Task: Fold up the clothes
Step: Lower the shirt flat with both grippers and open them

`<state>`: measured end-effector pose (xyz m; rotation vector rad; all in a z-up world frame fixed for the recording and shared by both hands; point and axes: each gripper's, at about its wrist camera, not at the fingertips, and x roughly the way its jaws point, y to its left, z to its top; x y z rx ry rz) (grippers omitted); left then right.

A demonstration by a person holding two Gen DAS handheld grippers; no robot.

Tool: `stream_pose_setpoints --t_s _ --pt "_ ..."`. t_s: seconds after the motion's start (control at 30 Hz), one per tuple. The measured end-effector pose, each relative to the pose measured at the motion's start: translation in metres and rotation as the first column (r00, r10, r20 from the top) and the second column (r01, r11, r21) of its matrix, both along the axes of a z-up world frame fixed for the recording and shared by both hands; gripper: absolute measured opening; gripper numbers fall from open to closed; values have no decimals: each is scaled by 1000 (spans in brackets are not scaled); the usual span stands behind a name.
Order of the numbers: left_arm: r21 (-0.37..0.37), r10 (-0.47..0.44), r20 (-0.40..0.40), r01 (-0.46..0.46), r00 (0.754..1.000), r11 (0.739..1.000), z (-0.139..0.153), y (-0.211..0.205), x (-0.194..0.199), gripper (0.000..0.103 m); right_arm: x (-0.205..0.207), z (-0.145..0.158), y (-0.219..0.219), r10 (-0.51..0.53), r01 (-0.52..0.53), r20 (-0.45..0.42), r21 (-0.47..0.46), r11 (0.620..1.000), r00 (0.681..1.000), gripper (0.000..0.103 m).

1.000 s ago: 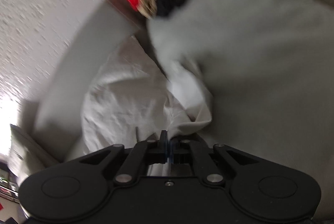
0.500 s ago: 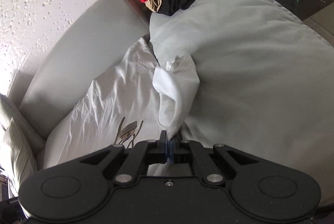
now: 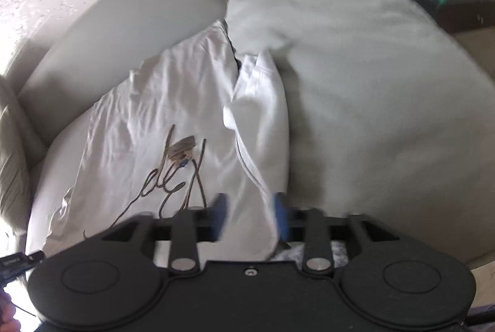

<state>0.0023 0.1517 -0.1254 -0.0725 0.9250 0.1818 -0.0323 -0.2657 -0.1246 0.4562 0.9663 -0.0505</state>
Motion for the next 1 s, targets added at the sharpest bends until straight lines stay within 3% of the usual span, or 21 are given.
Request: stream_pose_setpoints --t_s 0.07,0.17,0.23,0.4,0.43,0.47,0.5,0.57,0.63,0.67,0.7,0.73,0.77,0.93,1.0 --pt "3 -49 39 49 998 999 11 -7 -14 24 -10 9 3 16 -16 19 -13 1000 1000 37" --pt "-71 -159 49 162 986 984 12 -26 -24 19 -16 6 16 71 -72 36 25 997 997 35" --pt "-114 -228 29 229 973 967 -3 -47 -23 17 -16 0 29 126 -127 26 45 991 992 20" --pt "-138 -340 -56 330 939 934 -43 -92 -20 18 -9 -16 66 282 -280 -16 92 956 959 20" --pt "-136 -362 -56 353 930 926 -45 -97 -25 21 -8 -19 74 313 -309 -24 102 946 949 21" --pt "-123 -379 -58 370 924 921 -46 -101 -28 33 -8 -21 80 337 -333 -29 98 938 941 24" --pt "-100 -391 -63 384 918 918 -48 -105 -30 38 -10 -22 85 350 -348 -33 71 935 936 33" --pt "-46 -386 -86 383 918 922 -54 -111 -30 40 -13 -23 93 375 -374 -42 24 927 926 34" --pt "-14 -372 -115 373 921 928 -61 -110 -26 35 -14 -26 95 387 -387 -57 9 922 920 34" --pt "-1 -365 -129 368 922 930 -64 -110 -24 24 -15 -27 95 393 -394 -64 1 919 917 32" --pt "0 -359 -141 363 923 932 -67 -108 -22 17 -15 -28 96 399 -401 -72 -7 916 914 19" --pt "-1 -359 -147 363 922 932 -67 -108 -22 13 -16 -29 97 405 -408 -80 -14 913 911 13" --pt "11 -369 -155 375 916 927 -64 -108 -24 3 -16 -30 98 411 -414 -88 -22 910 907 11" --pt "19 -415 -241 432 877 902 -59 -104 -33 3 -19 -35 101 439 -448 -127 -58 892 890 9" --pt "-2 -410 -259 424 875 906 -59 -100 -33 8 -21 -37 103 449 -462 -143 -73 884 882 16"
